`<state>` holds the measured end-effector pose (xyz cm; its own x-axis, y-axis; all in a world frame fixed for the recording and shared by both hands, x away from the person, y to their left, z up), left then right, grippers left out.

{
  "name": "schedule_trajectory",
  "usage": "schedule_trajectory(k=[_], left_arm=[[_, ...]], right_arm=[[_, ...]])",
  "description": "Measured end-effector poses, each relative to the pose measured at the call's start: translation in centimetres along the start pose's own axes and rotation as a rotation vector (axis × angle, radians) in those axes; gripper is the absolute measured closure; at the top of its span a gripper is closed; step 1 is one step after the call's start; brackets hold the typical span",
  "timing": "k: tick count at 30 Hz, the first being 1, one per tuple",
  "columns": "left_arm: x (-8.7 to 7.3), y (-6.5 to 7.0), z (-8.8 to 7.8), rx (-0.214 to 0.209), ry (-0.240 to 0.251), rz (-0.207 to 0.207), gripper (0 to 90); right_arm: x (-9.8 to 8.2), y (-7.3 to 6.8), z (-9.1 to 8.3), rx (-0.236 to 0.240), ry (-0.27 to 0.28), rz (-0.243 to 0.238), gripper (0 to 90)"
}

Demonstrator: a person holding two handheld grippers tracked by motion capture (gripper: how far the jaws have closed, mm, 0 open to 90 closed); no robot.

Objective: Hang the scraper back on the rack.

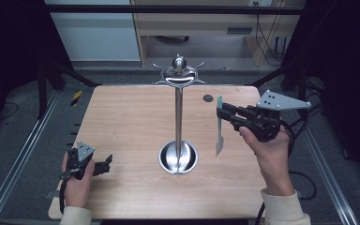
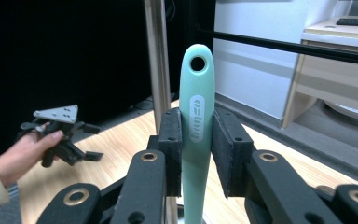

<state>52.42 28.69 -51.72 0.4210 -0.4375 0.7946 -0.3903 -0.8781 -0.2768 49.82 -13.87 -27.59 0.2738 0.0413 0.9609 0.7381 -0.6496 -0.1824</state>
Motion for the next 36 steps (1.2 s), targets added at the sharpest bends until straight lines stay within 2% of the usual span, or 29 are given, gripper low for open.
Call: schedule_trajectory(k=[11,36], left_arm=[[0.0,0.0,0.0,-0.003,-0.003,0.004,2.7],[0.0,0.0,0.0,-0.001,-0.003,0.007,2.6]], right_arm=[[0.6,-0.9,0.2,0.029,0.024,0.0,74.4],[1.4,-1.6,1.1,0.055,0.018,-0.007,74.3]])
Point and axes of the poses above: each handheld gripper's, and its own axes: z roughly forward along the jaws, x roughly out of its top, y roughly to its right, the point moved 8 cm from there along z, roughly forward along the jaws, and after that the axes turned 8 degrees about z, right-handed, at the moved point
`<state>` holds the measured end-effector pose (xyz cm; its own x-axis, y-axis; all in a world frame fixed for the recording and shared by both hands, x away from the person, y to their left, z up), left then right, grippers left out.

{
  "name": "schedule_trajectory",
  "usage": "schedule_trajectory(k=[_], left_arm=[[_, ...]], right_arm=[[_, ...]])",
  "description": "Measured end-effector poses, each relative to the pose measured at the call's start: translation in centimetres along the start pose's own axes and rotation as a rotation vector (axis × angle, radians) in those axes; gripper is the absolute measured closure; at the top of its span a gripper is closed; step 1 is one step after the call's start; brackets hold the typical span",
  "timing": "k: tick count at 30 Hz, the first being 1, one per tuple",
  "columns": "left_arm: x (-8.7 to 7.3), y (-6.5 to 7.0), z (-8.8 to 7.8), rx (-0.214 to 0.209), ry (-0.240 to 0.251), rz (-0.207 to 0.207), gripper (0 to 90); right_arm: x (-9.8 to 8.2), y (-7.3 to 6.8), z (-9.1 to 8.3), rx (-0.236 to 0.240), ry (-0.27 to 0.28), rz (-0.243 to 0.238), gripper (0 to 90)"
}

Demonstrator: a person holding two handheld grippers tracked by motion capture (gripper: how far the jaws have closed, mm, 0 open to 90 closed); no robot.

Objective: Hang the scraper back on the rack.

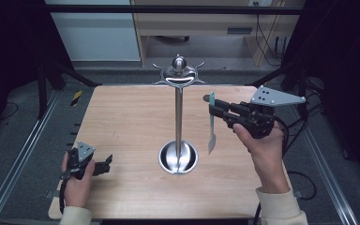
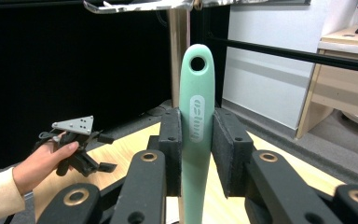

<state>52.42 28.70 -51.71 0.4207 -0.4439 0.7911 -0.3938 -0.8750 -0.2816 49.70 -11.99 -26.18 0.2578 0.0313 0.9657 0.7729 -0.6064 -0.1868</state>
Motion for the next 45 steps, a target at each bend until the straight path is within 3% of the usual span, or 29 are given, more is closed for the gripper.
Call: schedule_trajectory(k=[22,45], left_arm=[[-0.1,0.1,0.0,-0.007,-0.007,0.006,2.6],[-0.1,0.2,0.1,-0.011,-0.01,0.006,2.6]], right_arm=[[2.8,-0.1,0.0,0.02,-0.011,-0.023,74.3],[3.0,-0.3,0.5,0.029,-0.034,-0.03,74.3]])
Point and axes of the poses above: each handheld gripper's, and its own axes: z roughly forward along the jaws, x roughly out of its top, y roughly to its right, the point moved 8 cm from there along z, roughly forward along the jaws, and after that the axes turned 8 degrees about z, right-handed, at the moved point
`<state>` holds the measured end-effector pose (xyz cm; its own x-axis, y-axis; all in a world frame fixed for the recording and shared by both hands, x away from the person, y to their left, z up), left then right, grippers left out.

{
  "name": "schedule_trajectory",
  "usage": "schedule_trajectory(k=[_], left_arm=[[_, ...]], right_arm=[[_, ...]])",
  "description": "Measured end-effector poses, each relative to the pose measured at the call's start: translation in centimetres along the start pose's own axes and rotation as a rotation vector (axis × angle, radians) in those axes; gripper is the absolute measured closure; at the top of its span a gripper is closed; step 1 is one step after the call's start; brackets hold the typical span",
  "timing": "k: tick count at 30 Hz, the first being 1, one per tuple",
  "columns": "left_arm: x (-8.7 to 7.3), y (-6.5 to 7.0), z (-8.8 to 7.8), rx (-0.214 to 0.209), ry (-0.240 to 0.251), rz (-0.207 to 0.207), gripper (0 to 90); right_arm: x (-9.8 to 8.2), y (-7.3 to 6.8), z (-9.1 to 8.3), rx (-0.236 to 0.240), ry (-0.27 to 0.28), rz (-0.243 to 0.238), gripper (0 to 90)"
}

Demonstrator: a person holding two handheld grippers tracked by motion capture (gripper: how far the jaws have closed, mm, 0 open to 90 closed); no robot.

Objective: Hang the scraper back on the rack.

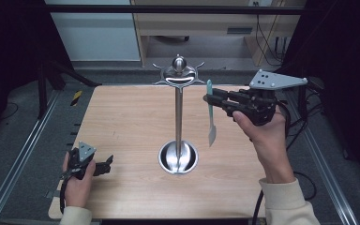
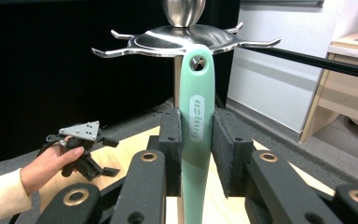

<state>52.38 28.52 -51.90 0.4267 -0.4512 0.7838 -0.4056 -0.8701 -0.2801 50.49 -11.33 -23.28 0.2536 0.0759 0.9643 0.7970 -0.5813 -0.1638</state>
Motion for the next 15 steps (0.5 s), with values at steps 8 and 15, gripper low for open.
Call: schedule_trajectory(k=[8,15], left_arm=[[-0.02,0.03,0.03,-0.001,-0.002,0.001,2.6],[0.01,0.05,0.03,-0.002,0.0,0.001,2.6]], right_arm=[[0.02,0.02,0.23,-0.001,-0.007,-0.002,74.3],[-0.12,0.12,0.43,-0.005,-0.015,0.001,74.3]])
Point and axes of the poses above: each handheld gripper's, and its own axes: z roughly forward along the jaws, x roughly out of its top, y roughly to its right, the point moved 8 cm from there along z, roughly forward along the jaws, and after that the axes turned 8 degrees about z, right-handed, at the moved point
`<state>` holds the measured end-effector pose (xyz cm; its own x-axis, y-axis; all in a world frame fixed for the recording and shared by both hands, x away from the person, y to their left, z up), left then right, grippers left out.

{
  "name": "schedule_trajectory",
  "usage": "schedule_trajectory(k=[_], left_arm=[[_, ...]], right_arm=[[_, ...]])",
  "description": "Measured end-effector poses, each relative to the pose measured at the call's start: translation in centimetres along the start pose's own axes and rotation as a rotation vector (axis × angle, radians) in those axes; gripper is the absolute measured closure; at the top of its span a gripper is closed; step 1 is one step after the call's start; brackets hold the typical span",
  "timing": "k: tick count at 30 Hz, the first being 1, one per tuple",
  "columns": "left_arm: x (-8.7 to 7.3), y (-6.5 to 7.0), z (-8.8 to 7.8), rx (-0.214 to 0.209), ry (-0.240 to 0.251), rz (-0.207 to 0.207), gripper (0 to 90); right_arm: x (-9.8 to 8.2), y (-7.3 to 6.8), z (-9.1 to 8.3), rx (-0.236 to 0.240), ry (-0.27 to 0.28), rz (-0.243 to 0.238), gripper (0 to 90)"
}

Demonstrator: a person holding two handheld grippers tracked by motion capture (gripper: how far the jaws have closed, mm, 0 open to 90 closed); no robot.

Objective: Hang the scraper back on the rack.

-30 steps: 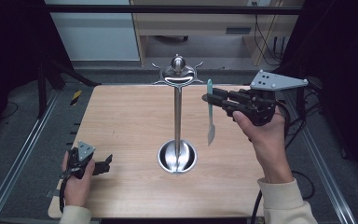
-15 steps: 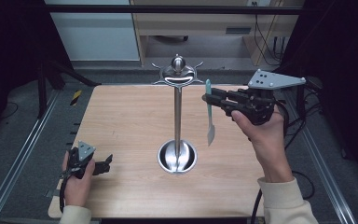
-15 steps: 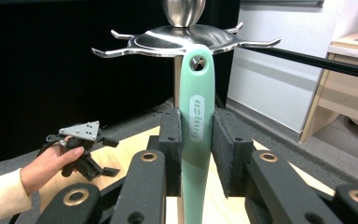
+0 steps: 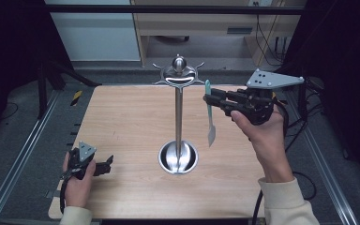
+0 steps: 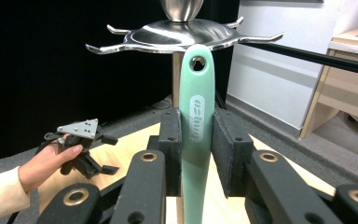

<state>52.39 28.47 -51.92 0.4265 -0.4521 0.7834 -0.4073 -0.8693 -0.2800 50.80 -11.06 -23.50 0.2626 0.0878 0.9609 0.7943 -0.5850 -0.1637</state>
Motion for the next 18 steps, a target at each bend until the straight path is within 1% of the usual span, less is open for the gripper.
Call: schedule_trajectory(k=[18], left_arm=[[0.02,0.03,-0.02,-0.001,-0.001,0.001,2.6]], right_arm=[[-0.08,-0.04,0.86,0.01,0.0,0.012,74.2]])
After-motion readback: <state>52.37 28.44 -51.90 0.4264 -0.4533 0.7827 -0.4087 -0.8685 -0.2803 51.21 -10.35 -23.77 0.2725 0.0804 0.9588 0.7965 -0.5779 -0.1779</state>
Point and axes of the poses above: each handheld gripper's, and its own axes: z roughly forward along the jaws, x roughly out of its top, y roughly to its right, the point moved 8 cm from there along z, roughly forward along the jaws, and after that the axes turned 8 degrees about z, right-handed, at the moved point
